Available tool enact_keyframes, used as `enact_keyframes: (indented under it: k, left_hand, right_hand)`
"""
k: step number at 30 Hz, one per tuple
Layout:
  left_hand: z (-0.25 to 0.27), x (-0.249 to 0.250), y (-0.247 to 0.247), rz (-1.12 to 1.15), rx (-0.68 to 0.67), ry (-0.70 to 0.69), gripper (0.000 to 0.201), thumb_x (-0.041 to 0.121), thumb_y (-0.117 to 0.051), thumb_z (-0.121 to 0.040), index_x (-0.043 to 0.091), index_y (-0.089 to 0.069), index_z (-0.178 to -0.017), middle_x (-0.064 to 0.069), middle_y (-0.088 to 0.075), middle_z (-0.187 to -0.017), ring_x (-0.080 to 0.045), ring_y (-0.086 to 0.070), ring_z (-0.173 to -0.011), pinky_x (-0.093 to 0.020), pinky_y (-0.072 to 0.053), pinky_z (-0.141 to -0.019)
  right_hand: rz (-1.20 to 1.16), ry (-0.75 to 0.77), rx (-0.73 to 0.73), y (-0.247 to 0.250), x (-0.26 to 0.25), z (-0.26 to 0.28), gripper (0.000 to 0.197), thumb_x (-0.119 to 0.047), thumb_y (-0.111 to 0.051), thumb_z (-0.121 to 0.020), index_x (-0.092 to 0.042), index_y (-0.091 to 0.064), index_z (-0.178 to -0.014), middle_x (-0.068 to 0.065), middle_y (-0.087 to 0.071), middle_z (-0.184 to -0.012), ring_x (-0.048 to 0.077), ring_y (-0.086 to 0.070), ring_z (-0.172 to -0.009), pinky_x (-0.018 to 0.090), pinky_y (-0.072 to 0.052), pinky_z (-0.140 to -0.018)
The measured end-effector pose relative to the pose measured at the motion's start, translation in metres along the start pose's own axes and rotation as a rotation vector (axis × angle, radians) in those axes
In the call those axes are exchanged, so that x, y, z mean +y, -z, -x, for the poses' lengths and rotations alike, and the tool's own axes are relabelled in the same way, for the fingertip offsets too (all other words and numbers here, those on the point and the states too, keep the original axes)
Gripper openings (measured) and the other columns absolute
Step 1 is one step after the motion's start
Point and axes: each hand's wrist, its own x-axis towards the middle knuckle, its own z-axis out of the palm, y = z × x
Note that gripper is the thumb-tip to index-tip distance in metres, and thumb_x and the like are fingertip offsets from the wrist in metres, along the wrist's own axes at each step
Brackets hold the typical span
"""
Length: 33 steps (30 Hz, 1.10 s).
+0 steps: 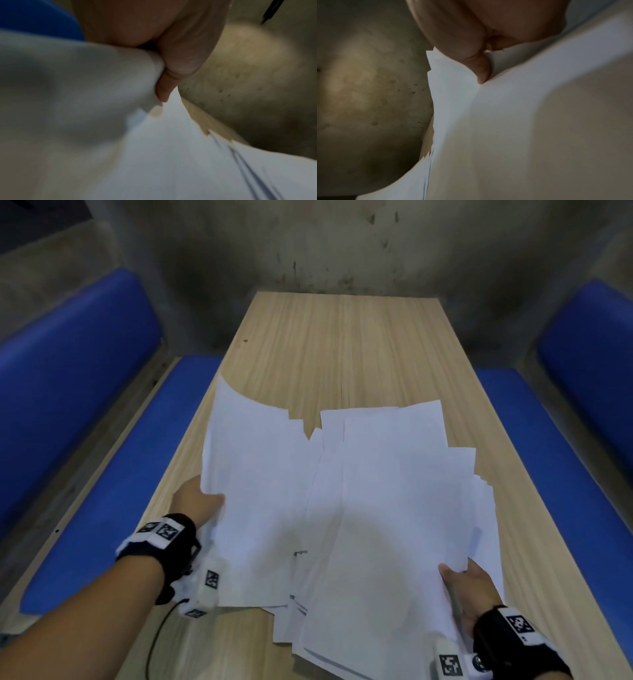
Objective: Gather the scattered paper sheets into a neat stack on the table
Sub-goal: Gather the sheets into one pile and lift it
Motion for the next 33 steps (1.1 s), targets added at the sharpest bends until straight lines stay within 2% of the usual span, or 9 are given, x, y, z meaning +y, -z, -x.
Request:
enact_keyframes:
  k: [3, 8, 11, 14, 19, 22, 26, 30, 33]
  left_hand:
    - [0.002, 0.012, 0.027, 0.12, 0.034, -0.125, 0.029, 0.011, -0.065, -0.087, 0.007, -0.063, -0.116, -0.019, -0.067, -0.101, -0.03, -0.061, -0.08, -0.039, -0.051, -0.074]
    - [0.019, 0.039, 0.059, 0.454, -0.063, -0.181, 0.017, 0.002, -0.066, -0.085, 0.005, -0.066, -0.101, -0.015, -0.07, -0.091, -0.026, -0.066, -0.066, -0.042, -0.052, -0.076]
    - [0.034, 0.054, 0.064, 0.6, -0.095, -0.23, 0.015, 0.0, -0.065, -0.085, 0.015, -0.068, -0.088, 0.003, -0.075, -0.075, -0.018, -0.069, -0.064, -0.039, -0.053, -0.076]
    - [0.038, 0.064, 0.073, 0.713, -0.11, -0.25, 0.017, 0.001, -0.064, -0.085, 0.013, -0.069, -0.095, 0.003, -0.075, -0.087, -0.01, -0.073, -0.064, -0.037, -0.061, -0.068]
    - [-0.011, 0.043, 0.1, 1.045, -0.037, -0.218, 0.063, 0.021, -0.083, -0.07, 0.014, -0.061, -0.128, -0.002, -0.073, -0.116, -0.014, -0.058, -0.124, -0.033, -0.062, -0.062]
    - [0.026, 0.07, 0.088, 0.937, -0.131, -0.229, 0.02, 0.016, -0.074, -0.077, 0.018, -0.075, -0.097, 0.007, -0.078, -0.097, -0.011, -0.073, -0.087, -0.028, -0.062, -0.067]
    - [0.064, 0.069, 0.027, 0.818, -0.255, -0.203, 0.023, -0.004, -0.058, -0.087, 0.01, -0.067, -0.103, 0.005, -0.079, -0.082, -0.011, -0.074, -0.061, -0.029, -0.061, -0.058]
    - [0.089, 0.049, -0.039, 0.672, -0.288, -0.113, 0.029, -0.003, -0.065, -0.084, 0.001, -0.064, -0.113, -0.002, -0.077, -0.081, -0.011, -0.073, -0.059, -0.026, -0.059, -0.053]
    - [0.099, 0.042, -0.062, 0.62, -0.385, -0.089, 0.036, 0.001, -0.069, -0.083, 0.007, -0.064, -0.118, -0.014, -0.074, -0.106, -0.022, -0.076, -0.08, -0.039, -0.06, -0.076]
  right_hand:
    - [0.02, 0.005, 0.006, 0.003, 0.002, -0.001, 0.018, -0.001, -0.052, -0.09, -0.014, -0.064, -0.085, 0.023, -0.07, -0.096, 0.042, -0.066, -0.093, 0.046, -0.052, -0.085]
    - [0.057, 0.009, 0.025, 0.009, 0.009, -0.007, 0.017, -0.006, -0.051, -0.087, 0.008, -0.057, -0.095, 0.017, -0.056, -0.074, 0.027, -0.052, -0.067, 0.034, -0.043, -0.065]
    - [0.075, -0.002, 0.046, 0.01, 0.011, -0.011, 0.02, -0.009, -0.051, -0.086, 0.005, -0.059, -0.099, 0.021, -0.056, -0.074, 0.027, -0.051, -0.066, 0.034, -0.044, -0.065]
    - [0.073, 0.012, 0.045, 0.008, 0.01, -0.012, 0.017, -0.007, -0.051, -0.085, -0.004, -0.065, -0.096, 0.027, -0.065, -0.084, 0.031, -0.058, -0.07, 0.035, -0.048, -0.068]
    - [0.077, 0.014, 0.051, 0.006, 0.006, -0.01, 0.02, 0.0, -0.05, -0.087, -0.005, -0.064, -0.1, 0.019, -0.065, -0.083, 0.03, -0.057, -0.069, 0.031, -0.046, -0.064]
    - [0.05, 0.016, 0.046, 0.005, 0.004, -0.006, 0.02, 0.0, -0.05, -0.087, -0.007, -0.065, -0.097, 0.022, -0.068, -0.09, 0.033, -0.061, -0.077, 0.035, -0.049, -0.072]
    - [-0.017, 0.017, 0.013, 0.003, -0.003, -0.003, 0.019, 0.0, -0.05, -0.087, -0.004, -0.065, -0.099, 0.019, -0.067, -0.086, 0.03, -0.059, -0.075, 0.033, -0.049, -0.07]
    - [-0.085, 0.034, -0.081, 0.0, -0.023, 0.005, 0.02, -0.003, -0.048, -0.091, -0.016, -0.064, -0.092, 0.018, -0.065, -0.078, 0.029, -0.059, -0.07, 0.029, -0.053, -0.061]
    - [-0.116, 0.047, -0.127, -0.001, -0.031, 0.004, 0.019, -0.009, -0.054, -0.088, -0.017, -0.068, -0.097, 0.03, -0.068, -0.099, 0.038, -0.065, -0.083, 0.049, -0.056, -0.081]
